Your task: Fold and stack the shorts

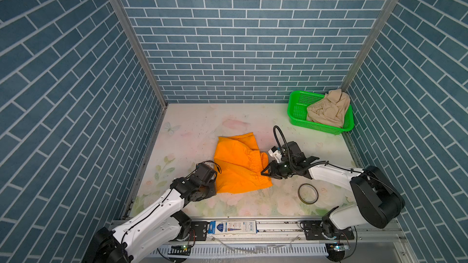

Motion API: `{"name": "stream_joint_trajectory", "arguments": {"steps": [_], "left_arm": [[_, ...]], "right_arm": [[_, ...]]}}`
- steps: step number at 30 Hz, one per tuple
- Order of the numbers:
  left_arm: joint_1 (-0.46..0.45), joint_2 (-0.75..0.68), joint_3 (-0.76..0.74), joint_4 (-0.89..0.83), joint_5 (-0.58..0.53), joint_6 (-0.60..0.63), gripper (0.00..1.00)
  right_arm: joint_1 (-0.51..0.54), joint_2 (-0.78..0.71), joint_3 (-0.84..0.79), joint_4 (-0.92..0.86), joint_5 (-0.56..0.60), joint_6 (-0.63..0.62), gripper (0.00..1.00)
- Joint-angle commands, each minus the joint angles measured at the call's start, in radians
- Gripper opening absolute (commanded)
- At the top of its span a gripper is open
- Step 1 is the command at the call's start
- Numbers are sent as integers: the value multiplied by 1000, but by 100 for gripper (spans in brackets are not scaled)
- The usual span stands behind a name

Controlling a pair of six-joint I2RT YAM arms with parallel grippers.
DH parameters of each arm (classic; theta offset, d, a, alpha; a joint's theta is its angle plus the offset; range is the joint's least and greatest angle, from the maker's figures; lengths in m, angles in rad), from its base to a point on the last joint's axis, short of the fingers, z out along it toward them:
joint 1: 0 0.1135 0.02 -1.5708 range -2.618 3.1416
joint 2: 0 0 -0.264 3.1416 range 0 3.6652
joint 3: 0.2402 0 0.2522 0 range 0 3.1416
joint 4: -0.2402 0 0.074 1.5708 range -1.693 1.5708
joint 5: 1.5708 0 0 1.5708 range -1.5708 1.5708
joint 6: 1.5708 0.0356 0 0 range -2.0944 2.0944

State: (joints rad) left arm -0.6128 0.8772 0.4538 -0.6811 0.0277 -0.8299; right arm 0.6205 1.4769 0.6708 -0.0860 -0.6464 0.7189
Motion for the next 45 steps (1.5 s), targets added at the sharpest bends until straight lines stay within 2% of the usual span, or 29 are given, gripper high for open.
{"name": "stream_joint_trajectory", "arguments": {"steps": [1,4,6,8,12,14,15,16,19,25,29,32,36,39,41,45], "left_arm": [[5,4,46,-29,-3,39,4],[5,5,82,-46,23,65,12],[4,5,99,-42,45,81,17],[4,7,101,-32,49,92,22],[4,22,71,6,56,88,46],[4,36,51,30,60,81,49],[4,41,41,42,65,77,50],[4,48,34,53,71,74,50],[3,67,23,68,80,70,50],[4,77,9,86,81,65,48],[4,85,1,83,77,65,47],[4,79,-16,87,77,57,40],[4,58,-47,105,79,38,25],[4,46,-64,107,81,33,22],[4,43,-70,107,80,31,20],[4,39,-74,107,77,31,19]], "right_arm": [[-2,-23,109,-174,119,-173,42],[-2,-33,263,-347,222,-346,46],[-2,-23,327,-381,247,-406,48],[-4,11,376,-381,243,-454,50],[-2,136,476,-411,192,-562,53],[-2,184,511,-424,177,-613,55],[-1,205,529,-443,177,-645,63],[1,223,548,-459,194,-673,66],[2,249,569,-464,247,-717,67],[3,289,553,-397,353,-704,74],[1,336,562,-371,355,-692,75],[-6,369,561,-331,306,-674,75],[-32,386,529,-226,148,-623,76],[-39,388,509,-151,23,-583,74],[-37,391,496,-103,-20,-545,72],[-39,418,513,-128,-33,-535,52]]}}
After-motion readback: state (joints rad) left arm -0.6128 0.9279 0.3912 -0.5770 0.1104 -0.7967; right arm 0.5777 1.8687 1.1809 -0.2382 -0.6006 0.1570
